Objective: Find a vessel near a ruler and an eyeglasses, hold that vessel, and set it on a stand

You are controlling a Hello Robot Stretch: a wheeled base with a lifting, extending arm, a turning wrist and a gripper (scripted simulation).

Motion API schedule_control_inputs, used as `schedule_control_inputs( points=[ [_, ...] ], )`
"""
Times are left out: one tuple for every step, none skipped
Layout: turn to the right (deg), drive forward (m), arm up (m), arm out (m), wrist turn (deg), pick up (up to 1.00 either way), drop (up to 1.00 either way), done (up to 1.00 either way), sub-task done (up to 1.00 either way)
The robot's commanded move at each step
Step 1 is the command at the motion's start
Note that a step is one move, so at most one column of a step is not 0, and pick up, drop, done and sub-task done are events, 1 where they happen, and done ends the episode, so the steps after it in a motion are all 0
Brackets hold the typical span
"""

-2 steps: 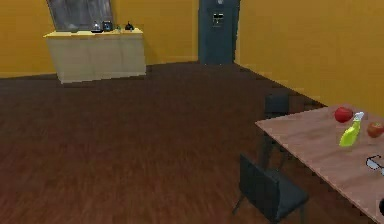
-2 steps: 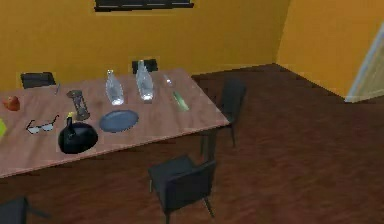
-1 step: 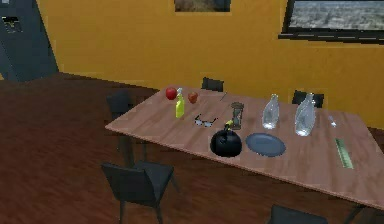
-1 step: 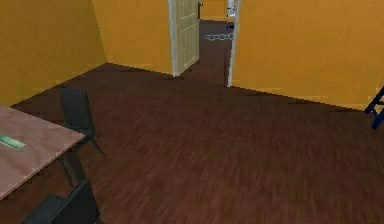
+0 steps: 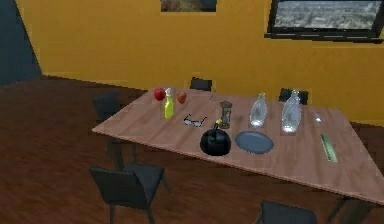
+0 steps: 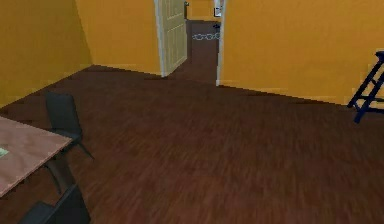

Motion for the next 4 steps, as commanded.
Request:
schedule_control_inputs(
  points=[
    [0.0,0.4,0.0,0.0,0.0,0.0,0.0,0.0,0.0],
    [-45.0,0.0,0.0,0.0,0.0,0.0,0.0,0.0,0.0],
    [-15.0,0.0,0.0,0.0,0.0,0.0,0.0,0.0,0.0],
    [45.0,0.0,0.0,0.0,0.0,0.0,0.0,0.0,0.0]
  ],
)
